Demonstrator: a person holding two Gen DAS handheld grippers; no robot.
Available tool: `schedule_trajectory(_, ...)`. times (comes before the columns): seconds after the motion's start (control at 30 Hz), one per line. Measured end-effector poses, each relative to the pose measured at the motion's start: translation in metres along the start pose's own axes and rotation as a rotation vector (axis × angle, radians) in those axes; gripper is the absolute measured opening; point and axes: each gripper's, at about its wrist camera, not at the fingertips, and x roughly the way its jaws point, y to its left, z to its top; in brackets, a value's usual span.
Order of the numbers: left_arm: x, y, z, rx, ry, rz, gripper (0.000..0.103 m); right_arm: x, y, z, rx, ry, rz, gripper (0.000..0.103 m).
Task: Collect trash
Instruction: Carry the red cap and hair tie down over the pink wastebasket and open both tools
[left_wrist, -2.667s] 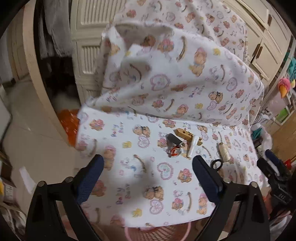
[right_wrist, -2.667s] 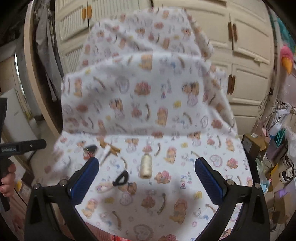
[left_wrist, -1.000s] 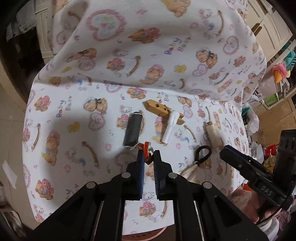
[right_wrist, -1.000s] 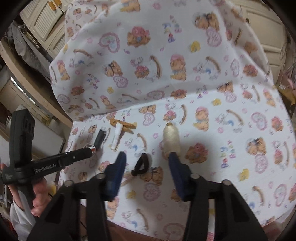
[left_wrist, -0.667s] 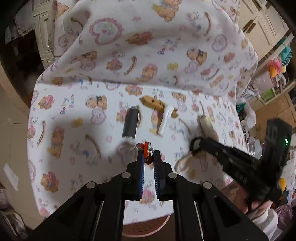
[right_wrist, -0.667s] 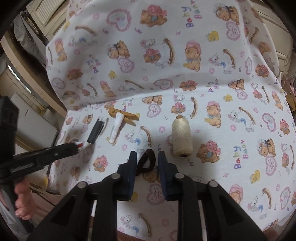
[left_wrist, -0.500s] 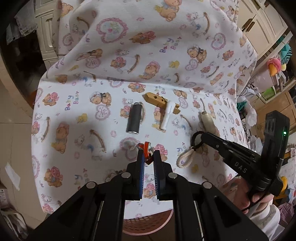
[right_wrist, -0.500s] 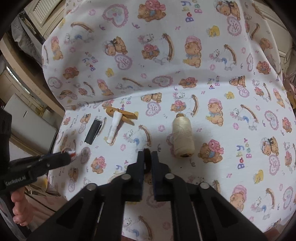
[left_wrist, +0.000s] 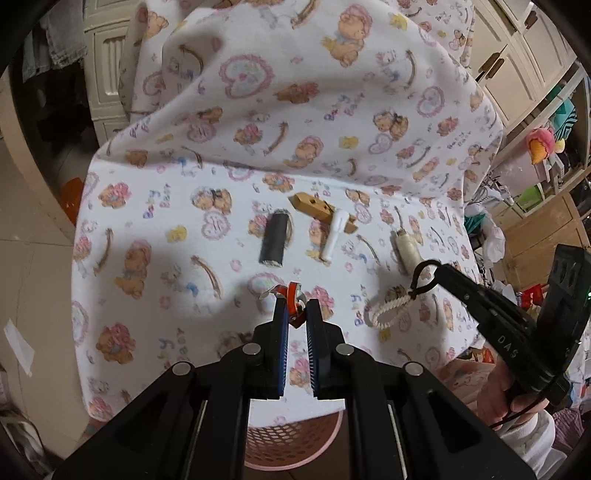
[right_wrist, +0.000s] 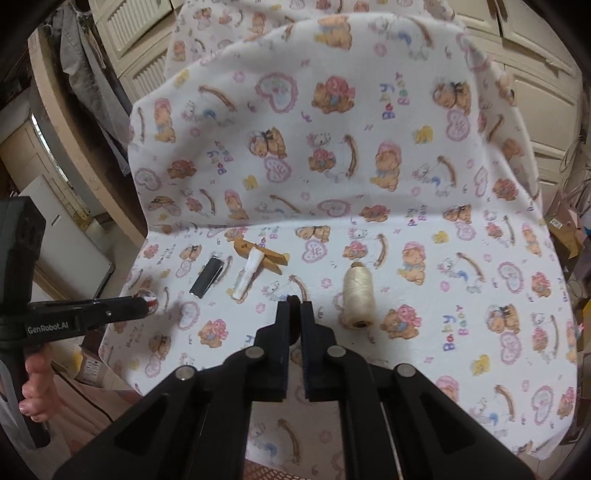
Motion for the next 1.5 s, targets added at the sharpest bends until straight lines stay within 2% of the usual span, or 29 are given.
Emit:
schedule_trajectory(0.2,-0.006,-0.008,-0.004,0.003,-0.010,-0.032,0.008,-0.020,-0.002,0.002,0.012,-0.044,-0.002,0.005)
schedule_trajectory(0.33,-0.017,-0.010,-0.005,-0.009,-0.025,-0.128,0.008,-0.033,0.002,0.000,-0.001,-0.080,-0.012,0.005)
schedule_trajectory(0.57,-0.009,-0.002,-0.002,-0.047,0.013,-0.155,0.008,-0.035,0.005,-0.001,-0.010,-0.089,-0.019,0.005)
schedule_trajectory(0.73,-0.006,0.004,-0.003,-0.085,0.026,-0.131,0.008,-0.037,0.007,-0.002,-0.006,-0.086,-0.019,0.005)
schedule_trajectory(0.87,-0.018,-0.006,-0.012,-0.049,0.000,-0.034,0.008,-0.050,0.016,-0.005,-0.021,-0.113,-0.020,0.005)
schedule_trajectory(1.0,-0.039,-0.017,-0.025,-0.058,-0.017,-0.060,0.008,-0.073,0.029,-0.014,-0.043,-0.153,-0.021,0.005)
schedule_trajectory(1.07,-0.052,-0.025,-0.033,-0.037,-0.044,-0.049,0.008,-0.091,0.039,-0.026,-0.072,-0.186,-0.032,0.005)
schedule_trajectory(1.2,-0.072,-0.039,-0.053,-0.006,-0.069,-0.010,0.008,-0.110,0.051,-0.047,-0.100,-0.190,-0.029,0.005)
schedule_trajectory(1.37,-0.074,-0.046,-0.078,-0.019,-0.052,-0.036,0.008,-0.123,0.056,-0.076,-0.060,-0.175,-0.027,0.005)
schedule_trajectory(1.5,-0.060,-0.048,-0.098,-0.019,-0.030,-0.016,0.008,-0.128,0.058,-0.092,-0.037,-0.166,-0.020,0.005)
